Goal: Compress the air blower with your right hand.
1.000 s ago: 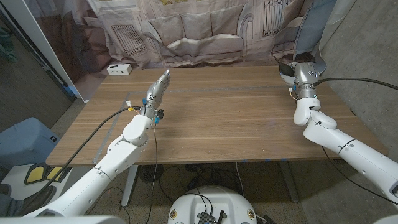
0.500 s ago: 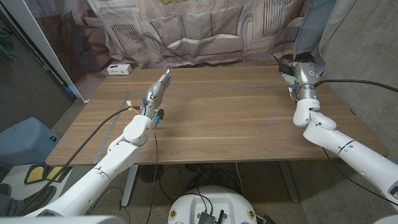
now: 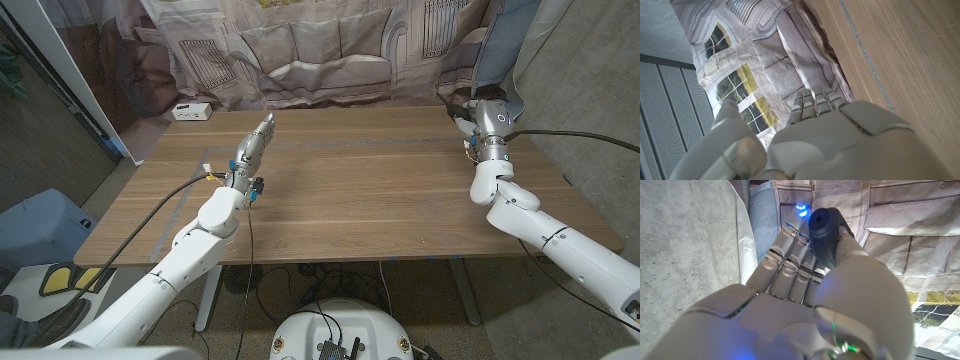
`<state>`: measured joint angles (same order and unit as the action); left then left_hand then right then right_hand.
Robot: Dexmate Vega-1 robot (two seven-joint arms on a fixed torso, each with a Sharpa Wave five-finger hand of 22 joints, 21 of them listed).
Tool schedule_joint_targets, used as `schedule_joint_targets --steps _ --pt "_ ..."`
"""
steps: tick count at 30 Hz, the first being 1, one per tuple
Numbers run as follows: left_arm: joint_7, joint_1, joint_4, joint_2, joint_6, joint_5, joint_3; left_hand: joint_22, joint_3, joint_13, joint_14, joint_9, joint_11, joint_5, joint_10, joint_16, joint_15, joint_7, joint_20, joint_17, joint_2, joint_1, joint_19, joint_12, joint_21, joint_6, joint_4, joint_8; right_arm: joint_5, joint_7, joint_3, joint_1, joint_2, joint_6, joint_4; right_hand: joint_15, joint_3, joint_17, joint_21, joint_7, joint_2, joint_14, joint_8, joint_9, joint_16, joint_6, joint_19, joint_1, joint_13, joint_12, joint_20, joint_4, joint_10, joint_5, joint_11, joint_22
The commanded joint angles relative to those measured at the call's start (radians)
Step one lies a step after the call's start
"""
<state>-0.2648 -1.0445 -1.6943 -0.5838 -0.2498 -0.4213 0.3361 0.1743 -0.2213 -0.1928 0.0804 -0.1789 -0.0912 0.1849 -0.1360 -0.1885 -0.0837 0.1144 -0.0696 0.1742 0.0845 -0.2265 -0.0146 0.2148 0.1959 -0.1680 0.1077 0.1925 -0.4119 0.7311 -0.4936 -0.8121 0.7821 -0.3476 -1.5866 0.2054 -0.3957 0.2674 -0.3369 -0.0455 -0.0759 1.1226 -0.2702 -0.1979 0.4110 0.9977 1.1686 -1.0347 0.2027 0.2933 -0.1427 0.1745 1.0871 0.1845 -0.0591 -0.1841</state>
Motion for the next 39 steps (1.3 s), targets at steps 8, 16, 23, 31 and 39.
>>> schedule_joint_targets --steps 8,16,23,31,39 --pt "0.009 -0.014 -0.004 -0.003 0.003 -0.015 0.0 0.005 -0.006 -0.004 0.006 -0.003 0.003 -0.003 -0.006 0.0 -0.007 -0.001 -0.005 0.005 0.008 -0.004 -0.001 -0.002 0.002 -0.008 0.001 -0.001 -0.005 0.013 0.002 -0.008 -0.006 0.007 -0.004 0.014 -0.01 0.008 -0.013 -0.003 -0.02 0.04 -0.015 -0.003 0.011 0.046 0.017 -0.031 0.002 0.007 -0.009 -0.005 0.036 -0.005 -0.004 -0.007" --pt "0.006 -0.02 -0.011 -0.007 -0.002 -0.01 -0.003 0.005 -0.007 -0.004 0.006 -0.003 0.005 -0.003 -0.007 0.0 -0.007 -0.001 -0.005 0.005 0.008 -0.004 -0.002 -0.001 0.002 -0.007 0.001 -0.001 -0.017 0.024 0.005 -0.014 -0.004 -0.002 -0.014 0.01 -0.008 0.011 -0.013 -0.013 -0.014 0.033 -0.008 -0.003 0.003 0.038 0.006 -0.032 0.002 -0.006 -0.006 -0.008 0.02 -0.008 -0.013 -0.008" --pt "0.006 -0.023 -0.021 -0.012 0.0 -0.007 -0.005 0.005 -0.007 -0.004 0.006 -0.003 0.006 -0.003 -0.007 0.0 -0.006 -0.003 -0.004 0.005 0.008 -0.004 -0.001 -0.001 0.002 -0.008 0.001 -0.001 -0.033 0.029 0.003 -0.018 0.001 -0.014 -0.018 0.008 0.008 0.013 -0.004 -0.025 0.013 -0.004 0.015 -0.004 -0.021 -0.004 -0.031 -0.01 0.003 -0.029 0.001 -0.017 -0.016 -0.011 -0.021 -0.009" --pt "0.002 -0.028 -0.031 -0.015 0.003 -0.005 -0.008 0.005 -0.008 -0.004 0.006 -0.003 0.006 -0.003 -0.006 0.001 -0.007 -0.002 -0.004 0.005 0.008 -0.004 -0.001 -0.002 0.002 -0.008 0.002 -0.002 -0.029 0.019 0.009 -0.025 0.007 -0.016 -0.031 0.005 0.02 0.012 0.001 -0.03 0.032 -0.033 0.028 -0.006 -0.041 -0.029 -0.052 0.011 0.005 -0.044 0.004 -0.024 -0.04 -0.009 -0.025 -0.008" --pt "0.001 -0.032 -0.031 -0.013 0.0 -0.006 -0.009 0.005 -0.009 -0.004 0.005 -0.003 0.004 -0.004 -0.005 0.001 -0.006 -0.002 -0.004 0.005 0.009 -0.004 -0.001 -0.003 0.002 -0.009 0.002 -0.002 -0.025 -0.003 0.011 -0.029 0.015 -0.024 -0.043 -0.005 0.035 0.014 0.012 -0.014 0.047 -0.074 0.041 -0.006 -0.066 -0.049 -0.084 0.047 0.006 -0.058 0.014 -0.037 -0.061 -0.008 -0.014 -0.006"
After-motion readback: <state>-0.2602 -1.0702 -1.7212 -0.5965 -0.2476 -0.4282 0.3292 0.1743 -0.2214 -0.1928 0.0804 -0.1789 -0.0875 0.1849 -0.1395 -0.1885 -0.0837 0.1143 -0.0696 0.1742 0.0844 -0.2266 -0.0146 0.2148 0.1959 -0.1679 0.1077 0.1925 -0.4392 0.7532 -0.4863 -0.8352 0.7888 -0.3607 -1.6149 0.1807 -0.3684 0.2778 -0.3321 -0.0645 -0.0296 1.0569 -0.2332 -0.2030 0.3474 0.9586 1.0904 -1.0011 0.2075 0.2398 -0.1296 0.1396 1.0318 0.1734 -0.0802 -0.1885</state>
